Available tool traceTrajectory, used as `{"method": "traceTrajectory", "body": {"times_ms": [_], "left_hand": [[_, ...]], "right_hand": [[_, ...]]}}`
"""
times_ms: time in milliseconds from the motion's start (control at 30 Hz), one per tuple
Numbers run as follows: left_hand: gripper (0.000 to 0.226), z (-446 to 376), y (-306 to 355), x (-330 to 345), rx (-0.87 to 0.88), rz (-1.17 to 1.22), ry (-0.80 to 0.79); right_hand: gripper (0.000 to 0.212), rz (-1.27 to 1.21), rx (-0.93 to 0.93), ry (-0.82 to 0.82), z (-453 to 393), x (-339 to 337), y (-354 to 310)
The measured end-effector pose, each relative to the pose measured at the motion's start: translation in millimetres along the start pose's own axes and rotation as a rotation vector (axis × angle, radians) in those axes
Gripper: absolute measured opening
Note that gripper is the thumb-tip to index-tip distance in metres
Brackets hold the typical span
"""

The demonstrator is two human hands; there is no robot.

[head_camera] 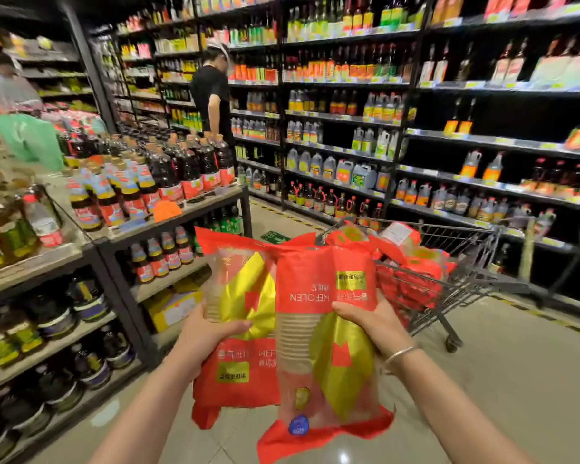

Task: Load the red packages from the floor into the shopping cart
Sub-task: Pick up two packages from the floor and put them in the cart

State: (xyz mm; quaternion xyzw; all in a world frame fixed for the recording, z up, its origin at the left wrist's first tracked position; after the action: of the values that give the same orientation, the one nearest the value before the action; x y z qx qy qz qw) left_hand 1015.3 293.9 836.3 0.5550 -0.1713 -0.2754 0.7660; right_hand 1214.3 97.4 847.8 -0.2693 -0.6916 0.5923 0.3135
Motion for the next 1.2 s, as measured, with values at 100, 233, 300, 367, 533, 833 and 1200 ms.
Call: {"method": "traceTrajectory", "body": {"times_ms": [100,233,300,367,533,833,1200], "left_hand": [[0.098,-60,23,27,-0.025,-0.029,-0.079],[0.098,-136,43,69,-0.037,-0.049,-0.164],[0.094,-174,53,98,-0.04,-0.083,-0.196],[0.092,-212,60,131,-0.051,-0.106,-0.229],[0.108,-310,81,223,-0.074,-0.154,-0.309],[0.102,-448,131,379,-0.091,-0.26,-0.466],[0.067,-574,152,543,-0.086,-0.359,-0.642]], "right_hand": [[0.056,-0.013,0.008,0.076,-46,-16,6],[0.043,-0.012,0.001,0.166,-108,-46,20],[0.046,0.006,0.012,0.191,-139,-65,27],[0.065,0.016,0.02,0.235,-171,-88,35],[0.058,0.035,0.052,0.325,-261,-156,49],[0.044,0.077,0.104,0.45,-388,-264,51],[0.082,0.067,0.164,0.649,-496,-371,73]]}}
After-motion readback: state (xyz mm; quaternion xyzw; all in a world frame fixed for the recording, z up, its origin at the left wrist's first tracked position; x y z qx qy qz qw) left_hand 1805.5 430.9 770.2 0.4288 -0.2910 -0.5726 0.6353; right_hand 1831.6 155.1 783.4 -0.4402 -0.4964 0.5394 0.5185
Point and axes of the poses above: each hand's wrist, its own z-axis away from the middle knuckle, its own x-axis out of the palm, y = z × x, the point moved 2 cm from there along -z, towards the middle knuckle, and after that the axes turned 8 degrees about -x, right-handed, at the moved point
